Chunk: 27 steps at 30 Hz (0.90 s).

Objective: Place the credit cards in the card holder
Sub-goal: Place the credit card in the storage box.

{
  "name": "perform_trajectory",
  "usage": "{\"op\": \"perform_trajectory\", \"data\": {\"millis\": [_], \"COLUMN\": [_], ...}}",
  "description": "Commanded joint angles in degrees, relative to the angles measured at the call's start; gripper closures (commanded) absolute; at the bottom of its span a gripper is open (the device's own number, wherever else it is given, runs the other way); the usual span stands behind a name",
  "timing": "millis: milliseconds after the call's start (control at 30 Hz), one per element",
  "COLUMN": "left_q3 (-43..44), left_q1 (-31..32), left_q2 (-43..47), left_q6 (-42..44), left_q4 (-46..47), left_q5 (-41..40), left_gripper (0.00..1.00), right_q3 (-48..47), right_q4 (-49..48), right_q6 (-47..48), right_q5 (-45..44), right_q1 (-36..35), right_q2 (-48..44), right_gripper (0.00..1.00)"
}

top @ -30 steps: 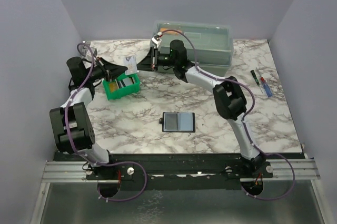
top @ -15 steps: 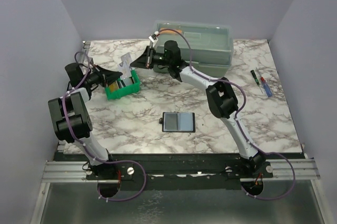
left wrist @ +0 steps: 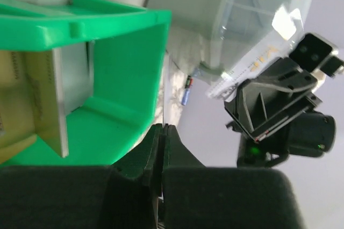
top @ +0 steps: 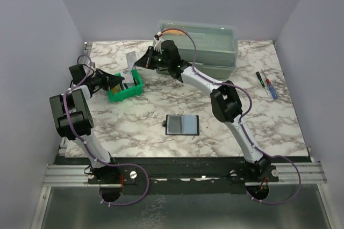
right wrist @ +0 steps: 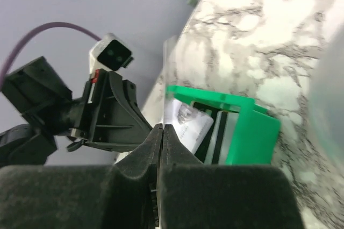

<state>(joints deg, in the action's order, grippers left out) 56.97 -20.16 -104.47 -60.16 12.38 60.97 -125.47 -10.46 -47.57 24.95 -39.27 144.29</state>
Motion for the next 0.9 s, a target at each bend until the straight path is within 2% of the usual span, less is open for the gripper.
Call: {"op": "perform_trajectory", "data": {"millis": [0, 233, 333, 433, 500, 667, 733, 867], "left_q3": [5.27, 10.22, 12.55, 13.84, 14.45, 14.45, 15.27, 16.53], "left_q1": [0.04, 1.55, 3.21, 4.55, 4.87, 5.08, 5.55, 8.76], "left_q2": [-1.35, -2.06, -2.98, -2.96, -2.18, 4.29, 7.71, 15.00], "left_q6": [12.66, 17.74, 17.59, 17.27, 17.41, 20.80, 24.07, 30.97], "left_q4": [-17.65, -26.43, -28.99, -30.18, -31.46, -35.27, -38.84, -46.87], "left_q5": [-9.35, -19.20, -21.44, -23.02, -24.36, -28.88, -32.55, -43.08], "left_gripper": [1.00, 1.00, 1.00, 0.85, 0.69, 0.41, 0.37, 0.34], "right_q3": [-0.50, -3.60, 0.72, 9.14, 13.98, 27.66, 37.15, 53.60], "right_q4": [12.80, 26.21, 30.41, 31.69, 33.64, 42.52, 42.99, 41.33], "right_q6": [5.87, 15.34, 19.60, 22.16, 24.21, 26.85, 26.58, 22.19], "right_q5": [-7.32, -10.57, -13.51, -14.75, -16.51, -17.39, -16.04, -8.17], "right_q1": [-0.31, -1.81, -2.65, -2.75, -2.95, -2.99, -2.88, -2.88], "right_q2": [-4.27, -11.27, -17.86, -26.29, -32.19, -45.90, -51.81, -60.40], "right_gripper": [1.00, 1.00, 1.00, 1.00, 1.00, 1.00, 1.00, 1.00]}}
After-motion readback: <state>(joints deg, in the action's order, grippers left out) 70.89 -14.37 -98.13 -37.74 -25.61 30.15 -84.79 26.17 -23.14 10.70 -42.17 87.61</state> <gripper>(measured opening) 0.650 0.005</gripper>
